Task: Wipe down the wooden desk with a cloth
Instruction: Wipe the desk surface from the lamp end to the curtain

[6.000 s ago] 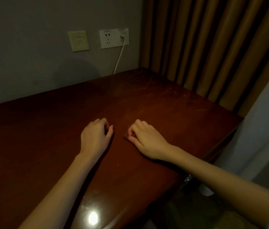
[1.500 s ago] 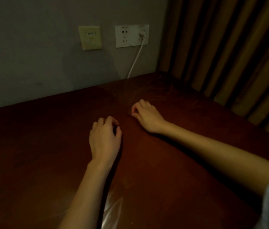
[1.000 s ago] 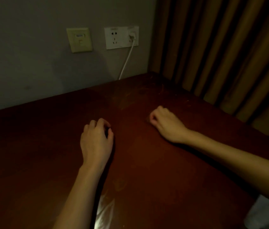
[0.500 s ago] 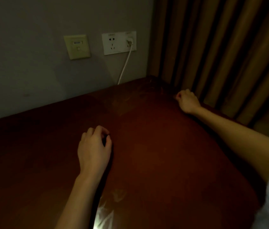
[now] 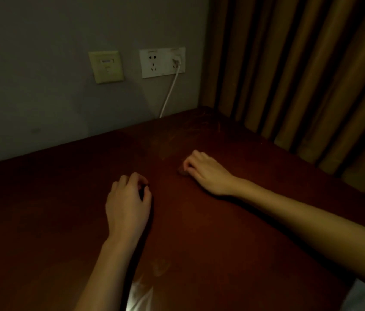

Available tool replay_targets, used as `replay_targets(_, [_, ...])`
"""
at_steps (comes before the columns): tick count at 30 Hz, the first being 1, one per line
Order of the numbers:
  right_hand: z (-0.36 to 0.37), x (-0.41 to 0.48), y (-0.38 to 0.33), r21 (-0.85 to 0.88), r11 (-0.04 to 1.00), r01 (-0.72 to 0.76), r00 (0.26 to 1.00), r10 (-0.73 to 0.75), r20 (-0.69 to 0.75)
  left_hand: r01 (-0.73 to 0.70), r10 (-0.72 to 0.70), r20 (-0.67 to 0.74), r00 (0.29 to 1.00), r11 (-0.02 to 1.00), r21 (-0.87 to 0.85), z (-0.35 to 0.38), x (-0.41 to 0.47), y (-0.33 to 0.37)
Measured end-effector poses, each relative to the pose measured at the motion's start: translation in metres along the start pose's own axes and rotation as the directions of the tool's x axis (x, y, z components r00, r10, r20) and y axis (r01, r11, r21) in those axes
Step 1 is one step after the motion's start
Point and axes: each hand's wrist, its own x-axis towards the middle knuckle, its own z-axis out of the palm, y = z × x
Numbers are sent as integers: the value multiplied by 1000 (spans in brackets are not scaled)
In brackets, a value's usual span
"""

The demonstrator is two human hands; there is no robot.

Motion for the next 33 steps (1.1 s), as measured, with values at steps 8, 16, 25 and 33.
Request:
replay_targets(8, [-35,42,132,13,886,-464,882,464,-88,-1,1,1,1000,1000,-11,1,1,-2])
replay_targets(16, [-56,-54,176,0,692,-722,665,694,-276,11,-11,12,1000,1000,-1,0,0,0])
replay_targets(25, [-13,-79,16,-68,930,-361,922,345,-176,19,-19,-8,1000,1000,-9,-1,-1,3])
replay_targets(33, [35,23,-95,20,996,88,996,-87,-19,174,-171,-78,982,984,35,0,2,-3])
